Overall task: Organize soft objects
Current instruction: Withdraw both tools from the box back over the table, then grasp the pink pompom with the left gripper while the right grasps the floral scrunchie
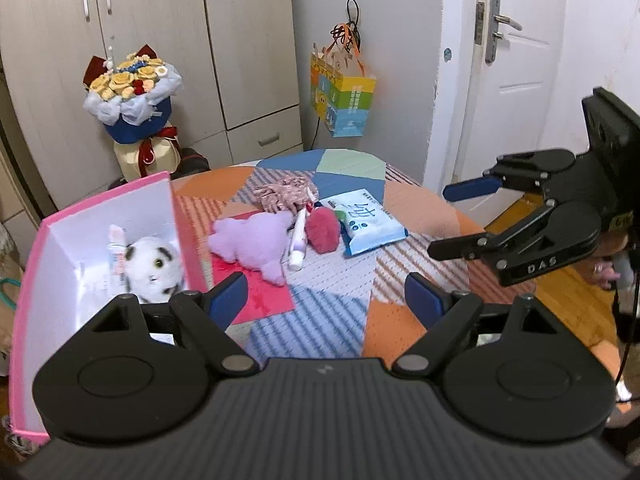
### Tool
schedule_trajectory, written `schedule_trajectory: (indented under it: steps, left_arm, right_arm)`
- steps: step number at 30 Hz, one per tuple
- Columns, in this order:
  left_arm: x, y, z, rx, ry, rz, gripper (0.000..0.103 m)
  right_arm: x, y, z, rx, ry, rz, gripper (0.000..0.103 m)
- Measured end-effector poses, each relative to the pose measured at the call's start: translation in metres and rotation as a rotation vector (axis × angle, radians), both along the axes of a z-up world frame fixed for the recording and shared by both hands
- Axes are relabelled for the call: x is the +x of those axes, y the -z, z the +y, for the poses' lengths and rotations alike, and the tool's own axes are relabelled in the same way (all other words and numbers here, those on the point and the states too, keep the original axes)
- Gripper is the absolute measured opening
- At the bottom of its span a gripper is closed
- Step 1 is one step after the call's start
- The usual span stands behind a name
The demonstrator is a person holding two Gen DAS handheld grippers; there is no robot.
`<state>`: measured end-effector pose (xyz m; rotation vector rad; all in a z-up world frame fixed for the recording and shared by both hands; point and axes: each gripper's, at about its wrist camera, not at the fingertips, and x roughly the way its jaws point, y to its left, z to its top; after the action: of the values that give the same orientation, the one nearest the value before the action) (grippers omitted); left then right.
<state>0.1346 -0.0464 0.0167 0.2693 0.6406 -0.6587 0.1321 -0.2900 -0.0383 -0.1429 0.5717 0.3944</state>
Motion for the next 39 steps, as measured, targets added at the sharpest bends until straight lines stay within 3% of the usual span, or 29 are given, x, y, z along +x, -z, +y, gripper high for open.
schedule_trajectory:
  steps: [10, 16, 23, 31, 35, 39]
  left_arm:
    - [0.039, 0.032, -0.032, 0.004, -0.121, -0.026, 0.082]
    - [0.064, 0.044, -0.045, -0.055, -0.186, -0.019, 0.081]
    - [0.099, 0.074, -0.065, -0.156, -0.201, 0.078, 0.059]
    - [0.131, 0.104, -0.078, -0.229, -0.253, 0.165, 0.052]
    - [0.137, 0.112, -0.082, -0.241, -0.253, 0.208, 0.037]
    - [0.14, 0.121, -0.085, -0.244, -0.261, 0.223, 0.037]
  right_arm:
    - [0.033, 0.022, -0.013, 0.005, 0.014, 0.024, 0.077]
    - [0.076, 0.02, -0.03, 0.097, 0.033, 0.065, 0.077]
    - [0.155, 0.024, -0.044, 0.249, 0.02, 0.209, 0.078]
    - [0.236, 0.049, -0.027, 0.223, 0.04, 0.308, 0.085]
    - [0.261, 0.062, -0.022, 0.217, 0.015, 0.339, 0.089]
    - [0.276, 0.076, -0.019, 0.208, 0.03, 0.375, 0.089]
